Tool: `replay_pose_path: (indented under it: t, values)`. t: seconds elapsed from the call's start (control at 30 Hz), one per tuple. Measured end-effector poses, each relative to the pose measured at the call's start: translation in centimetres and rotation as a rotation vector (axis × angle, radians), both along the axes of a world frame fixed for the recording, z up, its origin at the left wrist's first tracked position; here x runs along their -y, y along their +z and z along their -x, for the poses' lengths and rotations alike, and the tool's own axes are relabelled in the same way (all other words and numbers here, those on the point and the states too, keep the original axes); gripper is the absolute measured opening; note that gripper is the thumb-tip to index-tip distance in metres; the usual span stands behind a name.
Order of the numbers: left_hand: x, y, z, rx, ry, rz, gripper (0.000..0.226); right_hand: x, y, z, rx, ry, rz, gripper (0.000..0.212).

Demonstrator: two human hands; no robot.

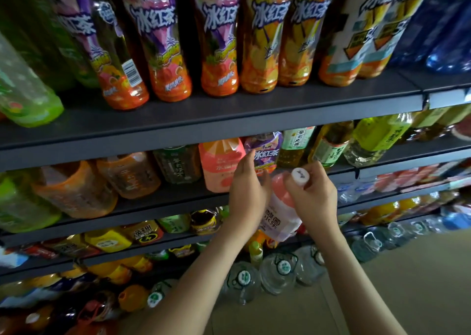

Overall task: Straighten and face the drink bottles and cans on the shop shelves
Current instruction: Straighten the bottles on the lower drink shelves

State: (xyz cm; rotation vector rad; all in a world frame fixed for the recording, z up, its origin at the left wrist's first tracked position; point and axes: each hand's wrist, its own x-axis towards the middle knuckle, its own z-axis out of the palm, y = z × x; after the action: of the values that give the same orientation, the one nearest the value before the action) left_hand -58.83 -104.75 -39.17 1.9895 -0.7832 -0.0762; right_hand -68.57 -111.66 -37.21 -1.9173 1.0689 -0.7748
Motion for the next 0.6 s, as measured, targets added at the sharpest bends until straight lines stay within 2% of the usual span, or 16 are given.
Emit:
replay_pose_path:
  t: [0.17, 0.27, 0.43, 0.6]
  values:
    - [1.5, -1.6, 0.8, -0.086, -0.046, -0.015, 0.052, 1.2, -0.7, 1.5, 0.017, -0.057, -0.014, 0.023]
    - [1.9, -2.6, 1.1, -0.066, -0.011, -0.013, 0.060, 1.9, -1.3, 2.6, 0.015, -0.098, -0.004, 0.022]
    - [4.5, -4.3, 2.0, 0.086, 0.065, -0.017, 0.079, 4.3, -3.4, 3.5, 0.032, -0.098, 0.053, 0.020]
    - [7.3, -6.7, 1.3, 0.325, 0.194, 0.035, 0.086, 6.1, -6.9, 3.8, 0.107, -0.055, 0.081, 0.023]
